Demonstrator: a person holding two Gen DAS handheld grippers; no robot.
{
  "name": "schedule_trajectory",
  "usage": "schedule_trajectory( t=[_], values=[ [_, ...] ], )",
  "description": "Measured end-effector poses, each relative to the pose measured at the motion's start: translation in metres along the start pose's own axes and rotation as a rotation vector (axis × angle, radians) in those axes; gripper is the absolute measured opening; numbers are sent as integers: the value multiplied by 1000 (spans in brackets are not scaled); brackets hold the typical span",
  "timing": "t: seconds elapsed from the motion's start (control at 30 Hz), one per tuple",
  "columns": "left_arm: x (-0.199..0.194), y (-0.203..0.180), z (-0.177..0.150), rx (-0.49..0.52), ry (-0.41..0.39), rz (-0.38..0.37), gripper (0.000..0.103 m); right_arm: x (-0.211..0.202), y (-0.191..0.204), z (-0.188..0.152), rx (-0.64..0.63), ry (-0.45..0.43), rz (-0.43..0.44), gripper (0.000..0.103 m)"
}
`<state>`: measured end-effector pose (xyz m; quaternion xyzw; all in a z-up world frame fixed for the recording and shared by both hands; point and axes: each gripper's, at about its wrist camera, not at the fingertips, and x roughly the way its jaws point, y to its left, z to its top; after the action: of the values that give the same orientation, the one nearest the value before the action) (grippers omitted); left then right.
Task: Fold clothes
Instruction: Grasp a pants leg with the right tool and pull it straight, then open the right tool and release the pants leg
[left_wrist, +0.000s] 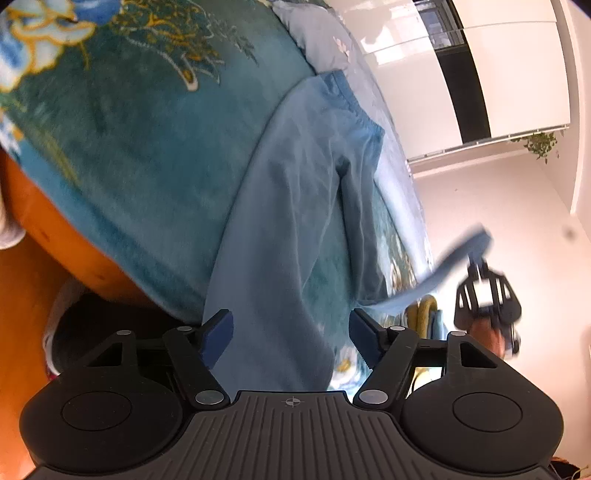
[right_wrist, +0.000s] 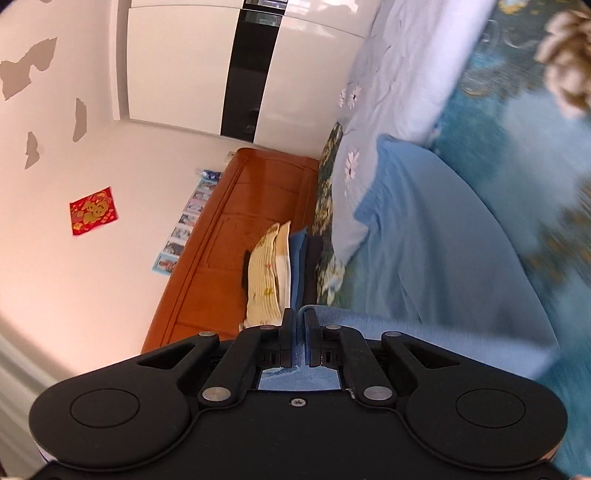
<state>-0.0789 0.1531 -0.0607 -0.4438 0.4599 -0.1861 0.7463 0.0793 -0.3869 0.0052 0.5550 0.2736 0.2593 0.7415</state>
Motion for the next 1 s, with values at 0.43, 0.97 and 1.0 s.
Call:
schedule_trajectory(
  t=[0.43,0.97,1.0],
  values=[
    [29,8,58,-37,-23,-1,71,178,-49,112,-7,-1,-166,13],
    [70,-16,79,63,52,-72,79,195,-44,51,-598,347,-607,42],
    [71,-16,78,62,53,-68,79,197,-44,49,-597,372,-601,42]
  ],
)
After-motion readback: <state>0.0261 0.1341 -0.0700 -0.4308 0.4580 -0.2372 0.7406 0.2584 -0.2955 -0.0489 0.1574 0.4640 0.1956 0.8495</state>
